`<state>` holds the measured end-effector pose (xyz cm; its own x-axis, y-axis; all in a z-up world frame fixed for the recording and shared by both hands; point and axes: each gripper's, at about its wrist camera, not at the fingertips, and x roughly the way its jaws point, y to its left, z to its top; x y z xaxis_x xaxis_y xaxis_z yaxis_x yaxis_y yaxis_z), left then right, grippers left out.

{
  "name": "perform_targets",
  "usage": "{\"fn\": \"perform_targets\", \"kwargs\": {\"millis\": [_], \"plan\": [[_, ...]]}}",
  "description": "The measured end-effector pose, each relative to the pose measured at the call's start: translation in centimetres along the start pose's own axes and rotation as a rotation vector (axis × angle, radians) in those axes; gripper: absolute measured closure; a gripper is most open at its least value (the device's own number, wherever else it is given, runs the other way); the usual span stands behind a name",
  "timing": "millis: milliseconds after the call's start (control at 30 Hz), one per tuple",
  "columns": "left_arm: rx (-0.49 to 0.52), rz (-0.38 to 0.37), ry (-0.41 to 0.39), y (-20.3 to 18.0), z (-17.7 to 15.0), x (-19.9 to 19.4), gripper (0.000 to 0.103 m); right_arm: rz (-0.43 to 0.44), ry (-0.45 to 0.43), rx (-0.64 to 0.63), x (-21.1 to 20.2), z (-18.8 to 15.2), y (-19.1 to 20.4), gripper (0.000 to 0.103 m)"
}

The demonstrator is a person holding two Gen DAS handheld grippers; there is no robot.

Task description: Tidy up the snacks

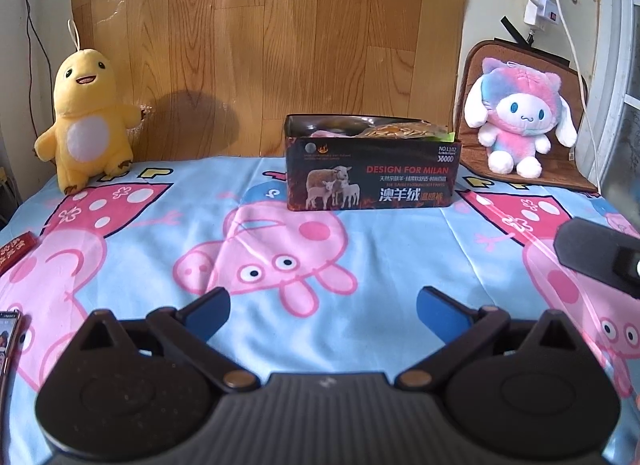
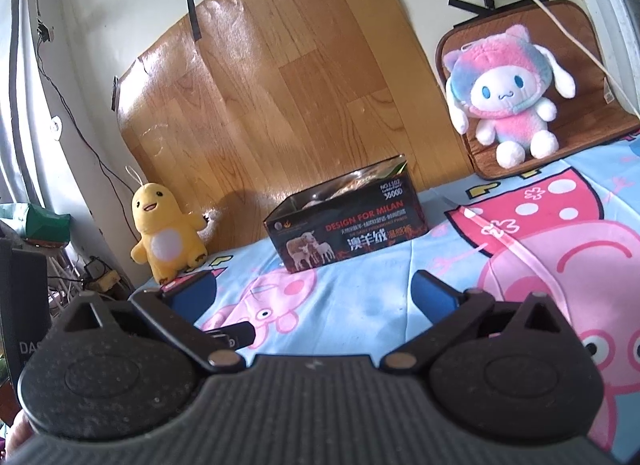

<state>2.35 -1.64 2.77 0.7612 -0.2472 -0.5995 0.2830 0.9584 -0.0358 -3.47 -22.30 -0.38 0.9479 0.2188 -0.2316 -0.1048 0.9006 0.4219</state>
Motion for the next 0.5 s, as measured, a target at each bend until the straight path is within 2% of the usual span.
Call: {"fn": "perform_targets", "kwargs": {"millis": [267, 500], "plan": [[-0.011, -0.069, -0.033, 0.0, 0.1, -0.9, 0.000, -0.027, 0.030, -0.074, -0.1, 1.6, 1.3, 0.000], [0.027, -0.029, -0.063, -0.3, -0.1, -0.9, 0.000, -0.070, 0.009, -0.081, -0.3, 1.5, 1.4, 0.000]]}}
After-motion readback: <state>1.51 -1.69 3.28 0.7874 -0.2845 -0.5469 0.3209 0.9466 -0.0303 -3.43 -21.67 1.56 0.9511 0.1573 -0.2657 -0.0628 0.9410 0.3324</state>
